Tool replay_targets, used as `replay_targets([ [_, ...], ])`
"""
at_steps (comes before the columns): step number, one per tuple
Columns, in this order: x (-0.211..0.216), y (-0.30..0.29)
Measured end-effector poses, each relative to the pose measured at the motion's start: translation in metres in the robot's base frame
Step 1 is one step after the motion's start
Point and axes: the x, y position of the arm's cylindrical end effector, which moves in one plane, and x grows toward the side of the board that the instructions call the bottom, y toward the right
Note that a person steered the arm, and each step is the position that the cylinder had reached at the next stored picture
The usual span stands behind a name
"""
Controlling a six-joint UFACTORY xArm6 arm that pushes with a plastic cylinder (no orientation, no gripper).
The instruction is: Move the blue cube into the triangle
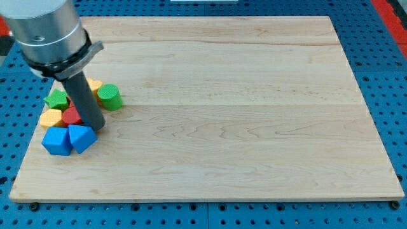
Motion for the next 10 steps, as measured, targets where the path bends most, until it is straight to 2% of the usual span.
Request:
replay_targets([
  [2,0.003,0.085],
  [3,0.054,0.128],
  [4,0.125,0.112],
  [5,0.126,0.040],
  [6,0.125,-0.057],
  [7,0.107,-0.111],
  [8,0.066,-0.096],
  [10,0.064,-0.066],
])
